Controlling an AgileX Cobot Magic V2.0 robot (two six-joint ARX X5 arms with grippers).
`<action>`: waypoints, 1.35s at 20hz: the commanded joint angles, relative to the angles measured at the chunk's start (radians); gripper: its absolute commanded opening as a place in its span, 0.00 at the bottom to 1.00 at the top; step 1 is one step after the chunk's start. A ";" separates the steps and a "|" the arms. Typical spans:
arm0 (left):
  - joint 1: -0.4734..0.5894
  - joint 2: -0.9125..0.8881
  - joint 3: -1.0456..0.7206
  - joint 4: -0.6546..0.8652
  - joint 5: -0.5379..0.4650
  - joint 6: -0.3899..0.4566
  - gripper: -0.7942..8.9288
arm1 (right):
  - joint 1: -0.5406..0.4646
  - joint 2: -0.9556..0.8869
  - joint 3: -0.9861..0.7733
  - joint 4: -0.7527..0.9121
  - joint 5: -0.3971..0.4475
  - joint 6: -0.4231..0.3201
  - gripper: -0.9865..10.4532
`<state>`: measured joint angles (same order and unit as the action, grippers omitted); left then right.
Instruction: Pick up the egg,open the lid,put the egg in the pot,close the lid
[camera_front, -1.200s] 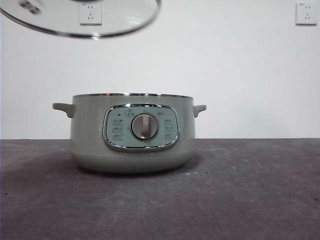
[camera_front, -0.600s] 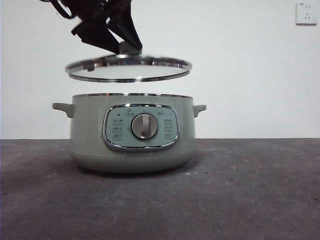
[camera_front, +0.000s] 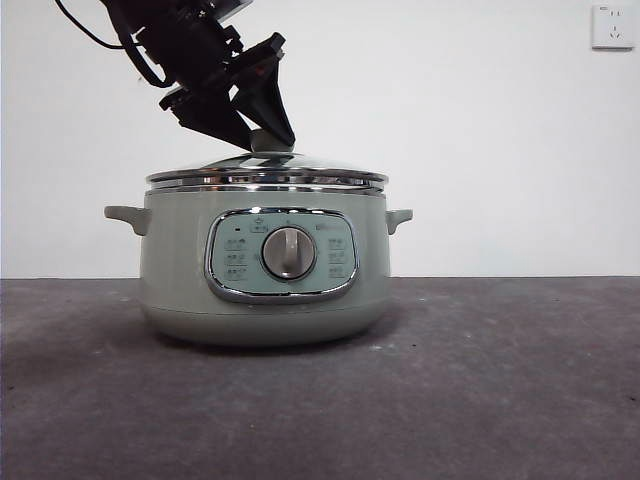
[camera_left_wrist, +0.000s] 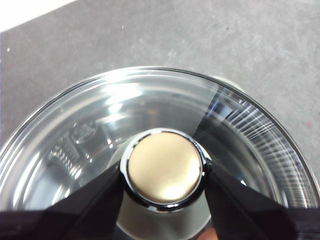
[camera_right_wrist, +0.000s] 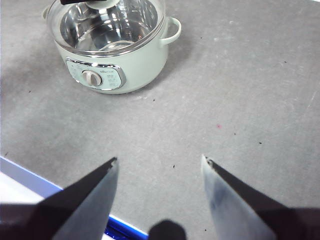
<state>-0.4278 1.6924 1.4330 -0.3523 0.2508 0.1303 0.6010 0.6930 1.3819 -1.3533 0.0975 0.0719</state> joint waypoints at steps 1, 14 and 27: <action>-0.006 -0.004 0.012 0.054 0.010 0.005 0.07 | 0.000 -0.004 -0.009 -0.023 0.002 0.014 0.33; -0.012 0.059 0.012 0.008 -0.017 0.005 0.07 | 0.000 -0.004 -0.009 -0.023 0.002 0.016 0.33; -0.009 0.048 0.016 -0.029 -0.016 0.001 0.48 | 0.000 -0.004 -0.009 -0.023 0.009 0.016 0.33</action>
<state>-0.4328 1.7264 1.4475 -0.3782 0.2291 0.1295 0.6010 0.6930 1.3815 -1.3533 0.1043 0.0761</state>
